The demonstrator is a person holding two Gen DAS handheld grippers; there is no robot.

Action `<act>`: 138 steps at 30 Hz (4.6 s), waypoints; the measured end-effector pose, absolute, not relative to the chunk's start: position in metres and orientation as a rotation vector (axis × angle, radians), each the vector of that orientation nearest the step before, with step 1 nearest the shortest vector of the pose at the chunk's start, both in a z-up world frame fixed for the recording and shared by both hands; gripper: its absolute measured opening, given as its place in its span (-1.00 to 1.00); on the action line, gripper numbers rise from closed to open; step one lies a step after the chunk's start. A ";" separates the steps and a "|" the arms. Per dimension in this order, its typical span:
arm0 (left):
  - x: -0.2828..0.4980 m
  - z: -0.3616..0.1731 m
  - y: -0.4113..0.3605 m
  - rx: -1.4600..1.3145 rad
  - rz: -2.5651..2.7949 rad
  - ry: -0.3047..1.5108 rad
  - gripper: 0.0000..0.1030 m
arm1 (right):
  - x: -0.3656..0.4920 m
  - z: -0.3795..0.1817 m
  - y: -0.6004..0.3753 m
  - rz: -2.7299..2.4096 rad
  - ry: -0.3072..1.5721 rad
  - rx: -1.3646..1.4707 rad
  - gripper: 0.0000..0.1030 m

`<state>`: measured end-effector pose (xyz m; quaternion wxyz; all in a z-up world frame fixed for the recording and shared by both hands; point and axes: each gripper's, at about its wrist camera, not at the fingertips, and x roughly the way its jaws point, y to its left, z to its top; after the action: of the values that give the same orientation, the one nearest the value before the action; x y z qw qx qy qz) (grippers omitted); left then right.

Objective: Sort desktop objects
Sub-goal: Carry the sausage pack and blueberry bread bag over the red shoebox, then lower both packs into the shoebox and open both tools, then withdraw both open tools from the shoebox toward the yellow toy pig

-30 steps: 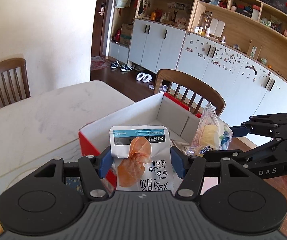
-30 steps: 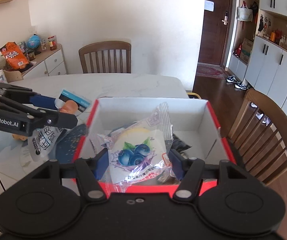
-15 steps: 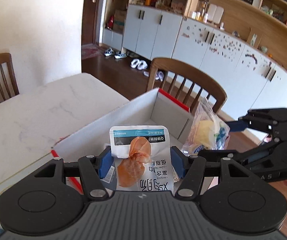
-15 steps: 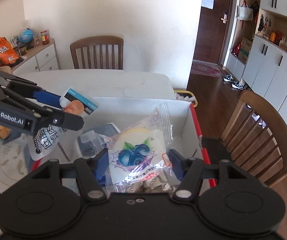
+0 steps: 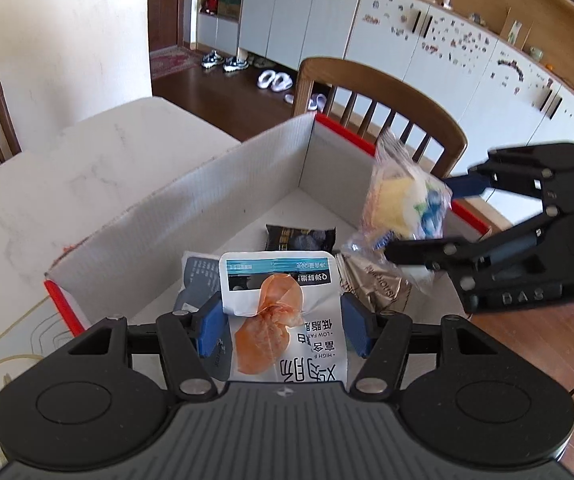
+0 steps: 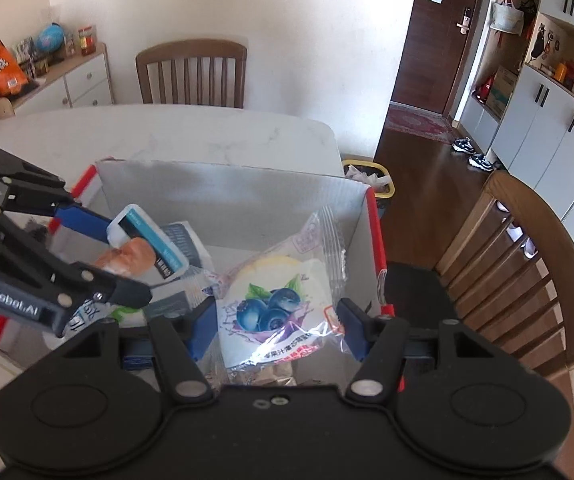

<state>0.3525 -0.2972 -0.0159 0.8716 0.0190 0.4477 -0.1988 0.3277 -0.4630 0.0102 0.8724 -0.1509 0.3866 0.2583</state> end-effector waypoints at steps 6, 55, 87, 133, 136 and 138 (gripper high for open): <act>0.359 -0.030 -0.302 0.049 -0.407 0.979 0.17 | 0.352 0.003 -0.451 0.555 0.831 -0.335 0.23; 0.356 -0.021 -0.304 -0.009 -0.409 1.080 0.57 | 0.379 -0.015 -0.422 0.558 0.922 -0.356 0.56; 0.286 0.030 -0.261 -0.126 -0.490 0.873 1.00 | 0.277 0.061 -0.445 0.567 0.788 -0.181 0.81; 0.164 0.009 -0.060 -0.177 -0.133 0.752 1.00 | 0.198 0.046 -0.276 0.551 0.796 -0.128 0.81; 0.162 0.001 -0.043 -0.190 -0.081 0.754 1.00 | 0.200 0.040 -0.263 0.566 0.803 -0.145 0.81; 0.161 -0.003 -0.034 -0.201 -0.050 0.746 1.00 | 0.200 0.036 -0.255 0.578 0.810 -0.151 0.81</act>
<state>0.1610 -0.0344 -0.0026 0.9259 -0.0979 0.3639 -0.0245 0.2004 -0.2552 0.0362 0.8761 -0.0723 0.3880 0.2771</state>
